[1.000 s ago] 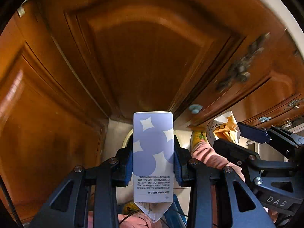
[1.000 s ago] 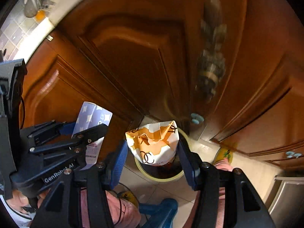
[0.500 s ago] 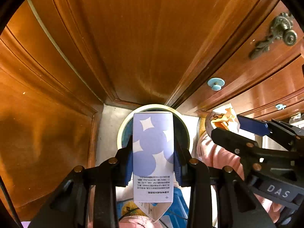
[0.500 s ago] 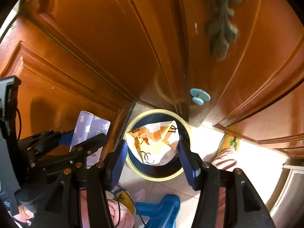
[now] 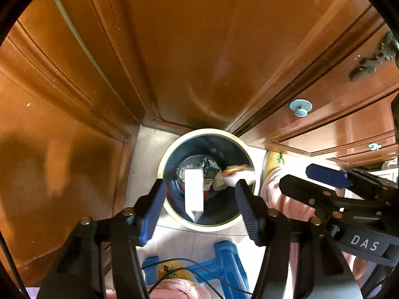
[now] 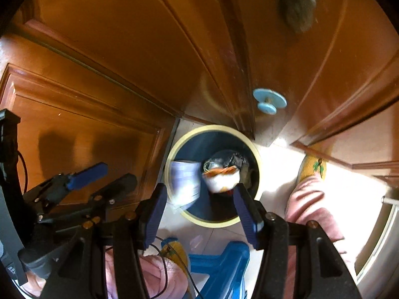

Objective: Collect trash
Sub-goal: 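Carry the carton and paper cup down to the bin and open both tools, then raise both tools back up to the counter trash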

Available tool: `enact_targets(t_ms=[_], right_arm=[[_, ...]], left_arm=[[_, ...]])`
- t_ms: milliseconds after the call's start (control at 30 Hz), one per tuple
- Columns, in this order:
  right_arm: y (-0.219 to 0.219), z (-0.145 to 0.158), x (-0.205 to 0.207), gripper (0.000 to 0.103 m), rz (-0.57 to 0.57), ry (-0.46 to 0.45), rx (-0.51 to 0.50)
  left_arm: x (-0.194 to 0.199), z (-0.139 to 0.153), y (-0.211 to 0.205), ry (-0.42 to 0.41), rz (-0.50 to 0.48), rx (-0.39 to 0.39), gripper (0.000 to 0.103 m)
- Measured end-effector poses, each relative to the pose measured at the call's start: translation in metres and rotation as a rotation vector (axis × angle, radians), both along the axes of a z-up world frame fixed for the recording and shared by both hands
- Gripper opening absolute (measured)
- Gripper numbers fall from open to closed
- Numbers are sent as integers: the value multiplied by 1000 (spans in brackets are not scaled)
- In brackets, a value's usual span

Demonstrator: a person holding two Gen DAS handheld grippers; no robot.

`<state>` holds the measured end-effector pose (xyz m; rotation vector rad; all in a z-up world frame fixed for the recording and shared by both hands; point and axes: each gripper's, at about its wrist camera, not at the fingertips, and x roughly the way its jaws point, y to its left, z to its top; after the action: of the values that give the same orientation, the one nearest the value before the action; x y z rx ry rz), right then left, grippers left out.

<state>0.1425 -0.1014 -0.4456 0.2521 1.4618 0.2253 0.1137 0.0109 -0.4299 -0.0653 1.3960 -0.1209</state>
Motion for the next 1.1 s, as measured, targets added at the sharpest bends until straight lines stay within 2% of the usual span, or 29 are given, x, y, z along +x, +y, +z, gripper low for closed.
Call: enact_targets(t_ms=[367,600,833,1100], right_arm=[[-3,2,-6,59,-10,-13,-1],[-4,14,-7,59,-11,-36,11],[-2,41,-11,59,3,-92,13],[-3,93,-20,59,24,-189,8]], left_arm=[[-1,0,-3,3,-4,10,67],[-3,12,-3,-27,-11,10,69],[-6,36,-3,-68,-1,-8,70],[-13,81,-1,-135,7,-55,70]])
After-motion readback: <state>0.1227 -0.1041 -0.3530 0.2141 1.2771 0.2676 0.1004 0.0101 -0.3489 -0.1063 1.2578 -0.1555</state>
